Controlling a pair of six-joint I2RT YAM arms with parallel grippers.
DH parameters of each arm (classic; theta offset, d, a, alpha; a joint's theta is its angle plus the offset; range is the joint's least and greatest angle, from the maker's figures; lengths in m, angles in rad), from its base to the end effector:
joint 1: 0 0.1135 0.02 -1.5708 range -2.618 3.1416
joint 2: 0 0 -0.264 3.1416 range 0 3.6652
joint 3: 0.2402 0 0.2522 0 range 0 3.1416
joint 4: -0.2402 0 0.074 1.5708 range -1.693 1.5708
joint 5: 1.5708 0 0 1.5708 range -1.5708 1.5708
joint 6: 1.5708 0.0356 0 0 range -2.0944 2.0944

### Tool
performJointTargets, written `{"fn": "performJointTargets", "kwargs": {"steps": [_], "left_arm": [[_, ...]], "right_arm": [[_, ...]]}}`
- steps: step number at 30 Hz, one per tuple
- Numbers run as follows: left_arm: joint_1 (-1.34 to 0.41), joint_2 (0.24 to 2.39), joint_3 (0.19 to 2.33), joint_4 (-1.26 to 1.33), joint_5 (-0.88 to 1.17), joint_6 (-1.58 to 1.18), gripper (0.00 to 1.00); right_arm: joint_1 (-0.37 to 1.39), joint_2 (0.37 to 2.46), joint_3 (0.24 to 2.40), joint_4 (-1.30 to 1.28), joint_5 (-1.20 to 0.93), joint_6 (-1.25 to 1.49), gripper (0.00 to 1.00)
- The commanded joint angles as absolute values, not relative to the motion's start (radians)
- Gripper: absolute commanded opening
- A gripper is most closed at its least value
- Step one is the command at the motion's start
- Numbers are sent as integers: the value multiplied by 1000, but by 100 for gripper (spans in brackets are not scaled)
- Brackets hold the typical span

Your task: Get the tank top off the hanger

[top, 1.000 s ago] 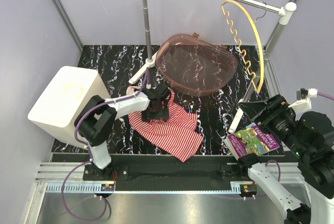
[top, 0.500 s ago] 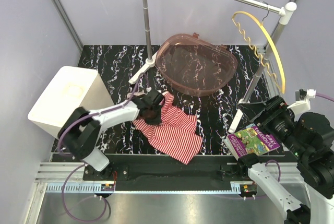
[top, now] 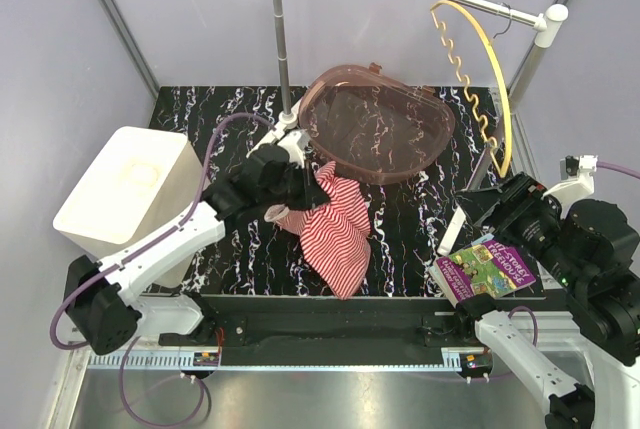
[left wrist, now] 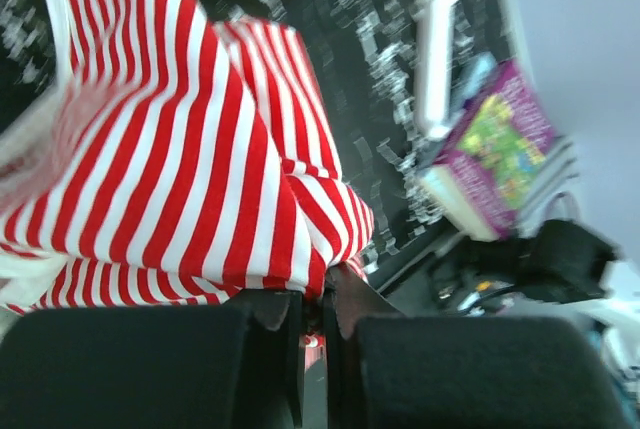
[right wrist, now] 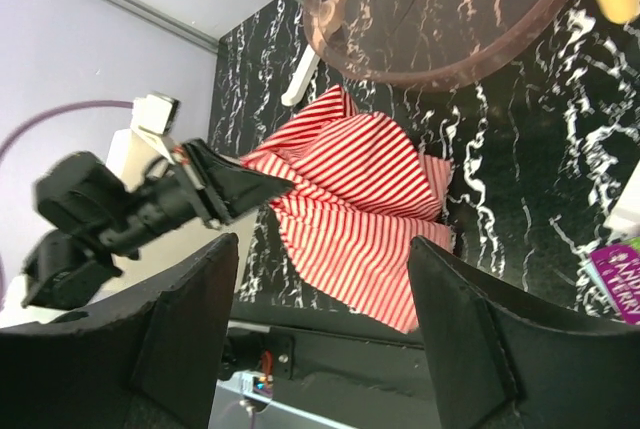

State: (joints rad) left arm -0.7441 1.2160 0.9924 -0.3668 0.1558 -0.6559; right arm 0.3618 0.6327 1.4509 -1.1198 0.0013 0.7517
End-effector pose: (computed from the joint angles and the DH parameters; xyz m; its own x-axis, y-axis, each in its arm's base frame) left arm 0.1957 -0.1877 0.3045 -0.7905 -0.0912 -0.6057 0.3557 0.7367 -0.5751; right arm 0.0331 0.0125 0.4569 -0.4439 0.5622 -0.6978 -0.0680 0.7554 0.6518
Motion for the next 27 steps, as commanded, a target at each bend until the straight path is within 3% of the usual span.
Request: {"fn": "performJointTargets", "kwargs": {"steps": [1, 8, 16, 21, 27], "left_arm": [[-716, 1256, 1187, -227, 247, -681, 0], [-678, 1500, 1604, -203, 354, -733, 0], [-605, 1984, 2182, -95, 530, -903, 0], [-555, 2134, 2203, 141, 546, -1120, 0], [-512, 2247, 2195, 80, 488, -1057, 9]], "right_arm": [[365, 649, 1496, -1100, 48, 670, 77], [365, 632, 1519, -1120, 93, 640, 78], [367, 614, 1566, -1163, 146, 627, 79], [367, 592, 1604, -1206, 198, 629, 79], [367, 568, 1637, -1253, 256, 627, 79]]}}
